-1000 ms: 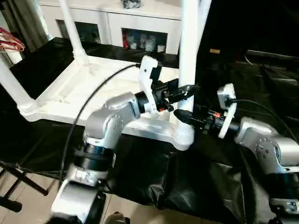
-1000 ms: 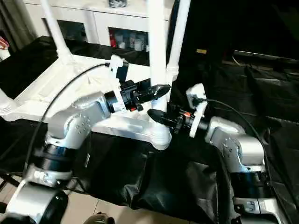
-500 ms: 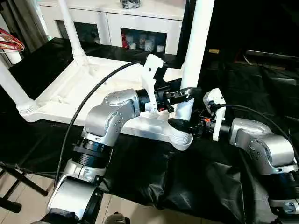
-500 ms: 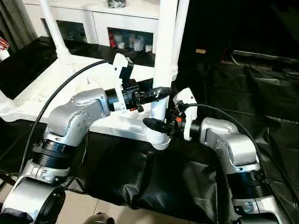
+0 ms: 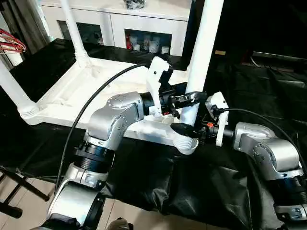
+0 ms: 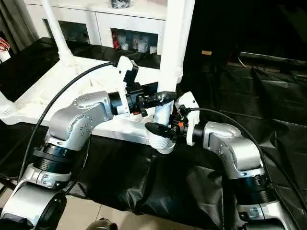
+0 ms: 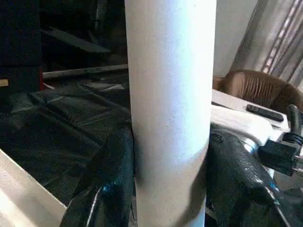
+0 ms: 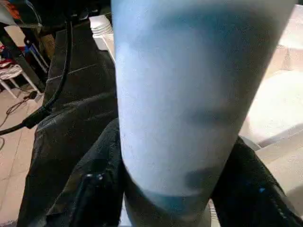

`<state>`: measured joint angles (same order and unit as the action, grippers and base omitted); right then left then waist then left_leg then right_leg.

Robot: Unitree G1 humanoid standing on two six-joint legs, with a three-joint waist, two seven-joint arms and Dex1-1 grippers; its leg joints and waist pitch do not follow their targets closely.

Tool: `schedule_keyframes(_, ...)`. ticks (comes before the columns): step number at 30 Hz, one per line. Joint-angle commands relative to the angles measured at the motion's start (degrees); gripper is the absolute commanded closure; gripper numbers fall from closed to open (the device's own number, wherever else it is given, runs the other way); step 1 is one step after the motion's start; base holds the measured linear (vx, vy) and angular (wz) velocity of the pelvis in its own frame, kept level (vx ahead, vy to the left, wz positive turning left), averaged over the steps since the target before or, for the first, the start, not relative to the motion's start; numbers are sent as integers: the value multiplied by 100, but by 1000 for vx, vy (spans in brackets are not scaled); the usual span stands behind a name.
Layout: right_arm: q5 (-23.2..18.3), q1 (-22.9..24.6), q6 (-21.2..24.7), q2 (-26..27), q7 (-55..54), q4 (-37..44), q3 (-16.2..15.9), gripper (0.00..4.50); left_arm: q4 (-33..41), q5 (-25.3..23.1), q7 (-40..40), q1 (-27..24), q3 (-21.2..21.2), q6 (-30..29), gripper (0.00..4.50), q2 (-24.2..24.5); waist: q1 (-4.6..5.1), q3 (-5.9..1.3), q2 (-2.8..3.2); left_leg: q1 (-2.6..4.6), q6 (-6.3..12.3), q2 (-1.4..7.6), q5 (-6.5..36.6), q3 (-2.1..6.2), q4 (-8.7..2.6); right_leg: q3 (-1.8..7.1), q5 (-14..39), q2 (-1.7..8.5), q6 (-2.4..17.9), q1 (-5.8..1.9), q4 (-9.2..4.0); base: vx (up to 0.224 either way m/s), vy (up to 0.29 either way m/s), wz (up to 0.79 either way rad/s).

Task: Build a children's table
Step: Pick table leg

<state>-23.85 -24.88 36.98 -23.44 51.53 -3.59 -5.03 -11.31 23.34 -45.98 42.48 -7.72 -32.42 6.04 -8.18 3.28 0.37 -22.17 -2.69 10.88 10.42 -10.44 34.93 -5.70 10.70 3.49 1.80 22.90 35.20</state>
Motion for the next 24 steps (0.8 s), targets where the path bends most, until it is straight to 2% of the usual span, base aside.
schedule_keyframes(1, 89, 24, -44, -50, 27, -42, -77, 253, 58, -50, -33, 75, -41, 52, 264, 0, 4, -444, -58, 100, 229, 281, 482, 119, -355, 358, 962, 557, 862, -345, -421, 0, 0, 0)
schedule_keyframes(8, 123, 33, -95, -59, -15, -110, -77, 260, 47, -71, 58, 84, -43, 23, 264, -16, 4, -449, -51, 97, 241, 278, 459, 120, -350, 356, 893, 552, 881, -347, -412, 0, 0, 0)
schedule_keyframes(10, 134, 44, -128, -37, -35, -124, -74, 260, 52, 23, 54, 96, 9, -55, 208, -55, 6, -448, -51, 95, 232, 275, 479, 118, -347, 355, 898, 555, 891, -353, -414, 0, 0, 0)
schedule_keyframes(13, 170, 66, -207, 11, -94, -138, -75, 260, 40, 76, 118, 108, 97, 2, 183, -121, 1, -447, -50, 91, 223, 275, 459, 121, -348, 351, 905, 558, 902, -353, -415, 0, 0, 0)
schedule_keyframes(16, 215, 79, -353, 158, -294, -206, -19, 260, -67, 65, 431, 136, 393, 581, 161, -346, 6, -454, -48, 85, 229, 277, 475, 126, -342, 350, 818, 557, 926, -360, -413, 0, 0, 0)
schedule_keyframes(20, 313, -17, -613, 369, -718, -432, 139, 260, -208, 142, 769, 227, 714, 751, 161, -476, 10, -454, -55, 90, 211, 270, 519, 124, -346, 346, 925, 563, 900, -362, -424, 0, 0, 0)
schedule_keyframes(24, 483, -147, -929, 571, -1253, -759, 385, 260, -458, -68, 452, 93, 596, 1142, 161, -244, 31, -446, -27, 101, 181, 254, 531, 123, -360, 347, 1035, 544, 790, -323, -452, 0, 0, 0)
